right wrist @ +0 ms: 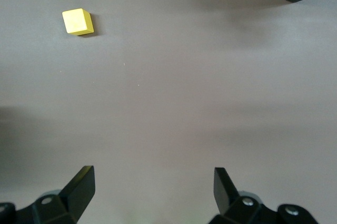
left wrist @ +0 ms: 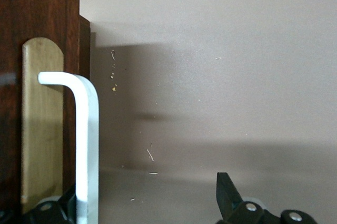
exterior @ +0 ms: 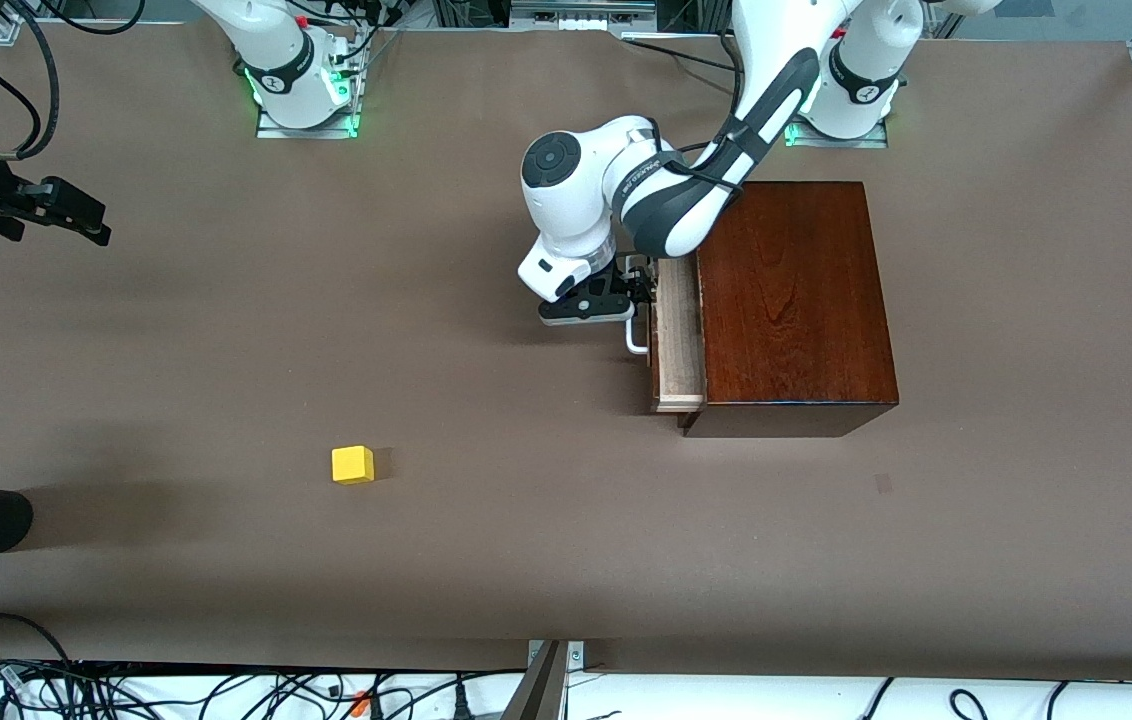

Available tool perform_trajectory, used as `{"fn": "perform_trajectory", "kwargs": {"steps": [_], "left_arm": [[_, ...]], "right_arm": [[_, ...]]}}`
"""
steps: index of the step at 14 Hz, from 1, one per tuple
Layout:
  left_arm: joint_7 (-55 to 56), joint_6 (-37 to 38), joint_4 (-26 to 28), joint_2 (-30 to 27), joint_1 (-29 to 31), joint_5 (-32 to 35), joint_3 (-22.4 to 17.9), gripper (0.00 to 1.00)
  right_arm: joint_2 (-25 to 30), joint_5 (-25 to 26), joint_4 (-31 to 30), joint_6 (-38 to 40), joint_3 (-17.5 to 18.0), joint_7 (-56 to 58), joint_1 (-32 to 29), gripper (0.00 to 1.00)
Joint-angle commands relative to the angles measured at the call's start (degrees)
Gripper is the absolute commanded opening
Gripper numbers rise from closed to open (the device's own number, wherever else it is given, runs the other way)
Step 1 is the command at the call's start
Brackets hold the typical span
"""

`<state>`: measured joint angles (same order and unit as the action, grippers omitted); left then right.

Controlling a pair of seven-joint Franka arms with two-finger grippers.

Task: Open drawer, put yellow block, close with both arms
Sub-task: 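Pull the drawer open by its handle with the left gripper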

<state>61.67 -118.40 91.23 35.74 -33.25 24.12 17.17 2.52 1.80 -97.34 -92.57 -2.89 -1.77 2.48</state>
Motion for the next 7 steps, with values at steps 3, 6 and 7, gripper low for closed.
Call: {"fn": "perform_trajectory", "kwargs": {"steps": [3, 6, 7], "left_arm": [[1.8, -2.0, -4.6, 2.6, -1.6, -2.4, 0.8, 1.00], [1.3, -1.1, -5.0, 2.2, -1.7, -2.2, 0.8, 1.00], [1.2, 0.2, -5.1, 2.1, -1.7, -2.0, 0.8, 1.00]], "right_arm": [[-0.2, -0.9, 1.0, 0.4, 0.5, 0.7, -0.7, 1.00], [-0.2, -0.9, 1.0, 0.5, 0.5, 0.8, -0.7, 1.00], [-0.2, -0.9, 1.0, 0.5, 0.5, 0.8, -0.7, 1.00]]}}
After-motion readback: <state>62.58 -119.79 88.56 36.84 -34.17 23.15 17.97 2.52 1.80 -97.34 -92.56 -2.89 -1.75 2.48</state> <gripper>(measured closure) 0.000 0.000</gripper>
